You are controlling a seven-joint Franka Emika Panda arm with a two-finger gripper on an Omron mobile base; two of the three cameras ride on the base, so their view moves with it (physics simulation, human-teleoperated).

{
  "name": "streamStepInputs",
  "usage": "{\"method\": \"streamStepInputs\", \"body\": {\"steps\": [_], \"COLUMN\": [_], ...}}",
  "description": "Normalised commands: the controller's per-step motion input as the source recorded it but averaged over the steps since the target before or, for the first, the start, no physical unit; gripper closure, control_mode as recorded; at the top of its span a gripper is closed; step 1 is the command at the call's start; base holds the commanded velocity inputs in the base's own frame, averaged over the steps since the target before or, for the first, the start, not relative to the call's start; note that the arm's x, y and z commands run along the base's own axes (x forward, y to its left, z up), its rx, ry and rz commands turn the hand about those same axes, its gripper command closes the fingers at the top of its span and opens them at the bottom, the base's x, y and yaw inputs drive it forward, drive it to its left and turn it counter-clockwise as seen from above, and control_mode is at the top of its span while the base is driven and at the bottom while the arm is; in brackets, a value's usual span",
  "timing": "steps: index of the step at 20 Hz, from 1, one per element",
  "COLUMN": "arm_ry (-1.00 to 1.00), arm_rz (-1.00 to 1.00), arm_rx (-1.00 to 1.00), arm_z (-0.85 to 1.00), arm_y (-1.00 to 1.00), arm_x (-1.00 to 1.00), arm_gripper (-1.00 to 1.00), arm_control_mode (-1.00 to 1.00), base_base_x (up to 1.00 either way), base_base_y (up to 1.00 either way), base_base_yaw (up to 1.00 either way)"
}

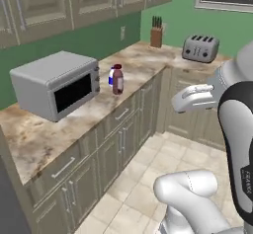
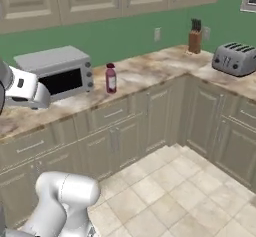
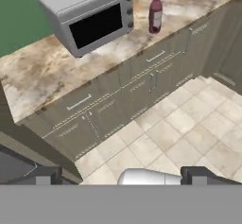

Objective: Move the drinks to the dining counter.

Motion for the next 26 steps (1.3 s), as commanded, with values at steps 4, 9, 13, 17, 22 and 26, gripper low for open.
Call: {"method": "streamStepInputs", "body": {"steps": [4,9,13,17,22,26], "arm_ry": [0.0,0.0,0.0,0.0,0.0,0.0], "arm_rz": [0.0,0.0,0.0,0.0,0.0,0.0], "arm_rx": [0.0,0.0,0.0,0.0,0.0,0.0], "arm_z": [0.0,0.0,0.0,0.0,0.0,0.0], "arm_y": [0.0,0.0,0.0,0.0,0.0,0.0], "arm_x": [0.0,0.0,0.0,0.0,0.0,0.0], "arm_gripper": [-1.0,-1.0,-1.0,-1.0,-1.0,-1.0], "arm_control_mode": [1.0,1.0,1.0,1.0,1.0,1.0], "base_base_x": [0.02,0.21,0.02,0.25,0.16,0.32], "base_base_y": [0.0,-0.1,-0.89,-1.0,-1.0,-0.95], "base_base_yaw": [1.0,0.95,0.38,0.12,0.01,0.0]}}
